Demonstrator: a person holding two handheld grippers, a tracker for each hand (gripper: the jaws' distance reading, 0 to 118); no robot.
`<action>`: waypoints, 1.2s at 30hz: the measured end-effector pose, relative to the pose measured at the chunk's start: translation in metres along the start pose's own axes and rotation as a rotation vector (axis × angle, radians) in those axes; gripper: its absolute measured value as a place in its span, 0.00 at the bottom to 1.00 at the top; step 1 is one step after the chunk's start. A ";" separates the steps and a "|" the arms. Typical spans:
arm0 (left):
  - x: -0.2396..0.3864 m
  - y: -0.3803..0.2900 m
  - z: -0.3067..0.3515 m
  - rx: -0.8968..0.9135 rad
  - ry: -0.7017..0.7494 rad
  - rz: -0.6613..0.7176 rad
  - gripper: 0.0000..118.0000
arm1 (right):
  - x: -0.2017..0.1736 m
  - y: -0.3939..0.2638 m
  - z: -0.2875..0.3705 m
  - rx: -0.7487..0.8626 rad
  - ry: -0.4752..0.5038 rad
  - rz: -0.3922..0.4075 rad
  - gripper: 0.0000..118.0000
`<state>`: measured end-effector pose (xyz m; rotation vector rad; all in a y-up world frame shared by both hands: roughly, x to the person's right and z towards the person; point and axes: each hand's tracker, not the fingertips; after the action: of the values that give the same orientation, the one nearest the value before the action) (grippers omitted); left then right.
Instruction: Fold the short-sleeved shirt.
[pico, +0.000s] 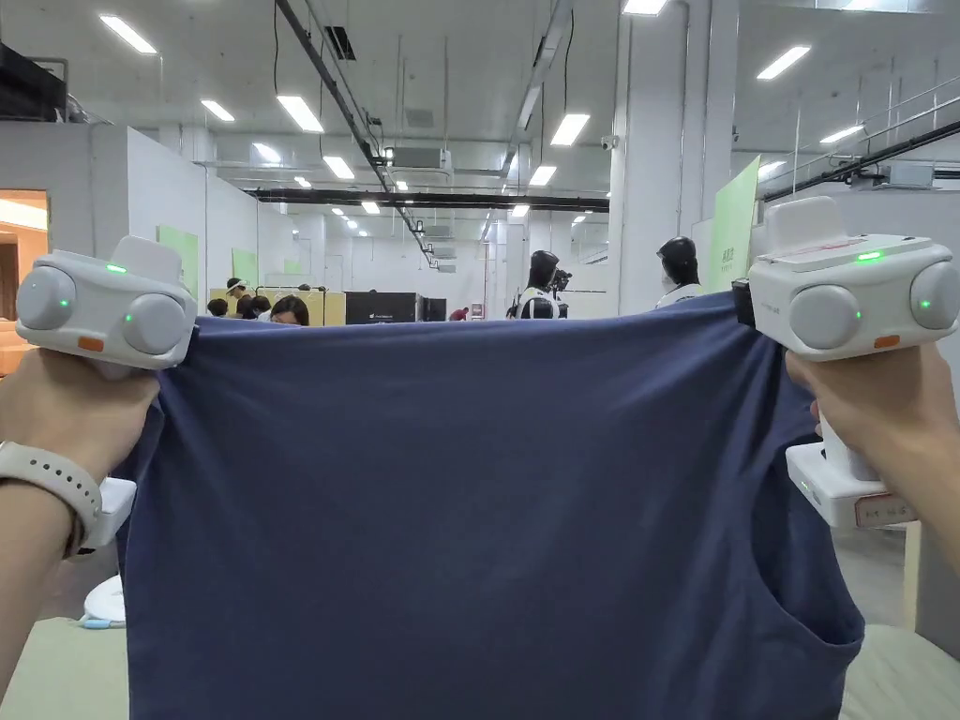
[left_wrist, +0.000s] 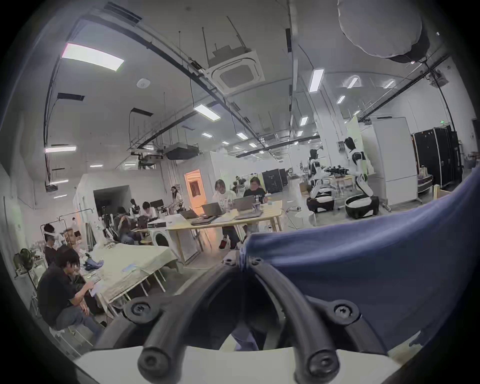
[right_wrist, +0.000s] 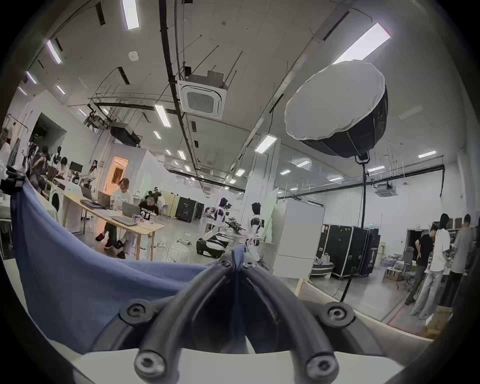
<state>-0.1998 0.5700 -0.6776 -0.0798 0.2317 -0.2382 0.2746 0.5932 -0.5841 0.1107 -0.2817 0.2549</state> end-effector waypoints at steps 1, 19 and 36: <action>0.002 -0.007 0.000 -0.002 -0.002 -0.008 0.00 | -0.002 -0.008 0.000 -0.012 0.005 -0.002 0.01; -0.003 -0.247 0.165 -0.255 -0.149 0.017 0.00 | -0.003 -0.192 0.191 -0.298 0.055 0.008 0.01; -0.024 -0.492 0.314 -0.711 -0.363 -0.004 0.09 | -0.048 -0.432 0.375 -0.897 0.283 0.054 0.17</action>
<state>-0.2591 0.1149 -0.3161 -0.8215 -0.0551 -0.1320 0.2465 0.1126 -0.2712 -0.8146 -0.0966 0.1757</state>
